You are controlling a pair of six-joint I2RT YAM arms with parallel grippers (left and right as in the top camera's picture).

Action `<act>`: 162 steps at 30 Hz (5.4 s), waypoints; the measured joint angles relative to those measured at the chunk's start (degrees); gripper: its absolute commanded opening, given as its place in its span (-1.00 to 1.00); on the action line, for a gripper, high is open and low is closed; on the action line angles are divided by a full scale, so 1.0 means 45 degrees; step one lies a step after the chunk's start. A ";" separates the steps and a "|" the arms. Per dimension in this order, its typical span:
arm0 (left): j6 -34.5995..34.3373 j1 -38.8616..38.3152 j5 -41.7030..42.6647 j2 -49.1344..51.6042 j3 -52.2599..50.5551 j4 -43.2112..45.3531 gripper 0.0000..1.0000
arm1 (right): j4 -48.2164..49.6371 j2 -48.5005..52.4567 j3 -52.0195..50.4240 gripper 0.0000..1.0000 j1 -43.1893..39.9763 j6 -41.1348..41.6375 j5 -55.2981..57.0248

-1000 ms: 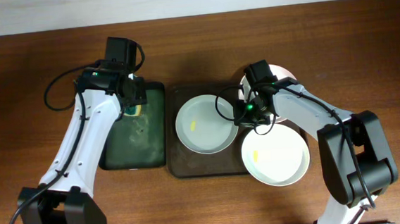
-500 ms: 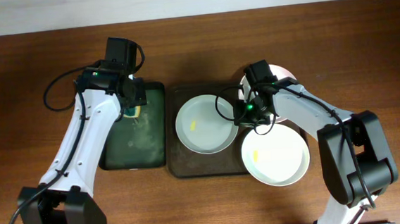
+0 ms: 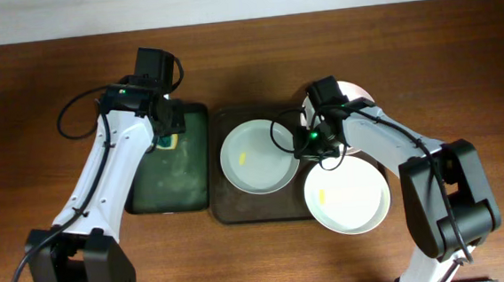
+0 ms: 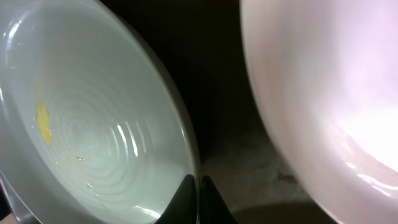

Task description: Clean dirty plates on tray and stack at the side

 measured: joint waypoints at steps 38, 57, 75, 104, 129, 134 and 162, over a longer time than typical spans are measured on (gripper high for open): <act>-0.0364 -0.2773 0.3925 0.4779 0.3483 -0.1836 -1.00 | -0.0291 0.0000 0.0000 -0.92 0.0087 0.0000 0.0151; -0.1044 -0.3478 0.3186 0.5265 0.1379 0.0738 -1.00 | -0.0291 0.0000 0.0000 -0.92 0.0087 0.0005 0.0078; -0.0209 -0.3186 0.6917 0.5071 0.0661 0.0636 -1.00 | -0.0389 0.0029 -0.0005 -0.92 0.0034 -0.0024 0.0369; -0.0005 0.0593 0.3322 0.1549 0.3740 -0.3648 -1.00 | -0.0233 0.0029 -0.0005 -0.92 0.0063 -0.0146 0.0063; -0.0321 0.0782 0.1438 0.1797 -0.2841 0.3026 -1.00 | -0.0277 0.0029 -0.0005 -0.44 0.0253 -0.0180 0.0243; -0.0321 0.0782 0.1438 0.1797 -0.3235 0.3342 -0.99 | -0.0189 0.0029 -0.0005 -0.92 0.0670 -0.0136 0.0631; -0.0316 0.0777 0.1185 0.1797 -0.3415 0.4818 -0.99 | -0.2710 -0.1647 0.2404 -0.92 0.0680 -0.0301 0.0991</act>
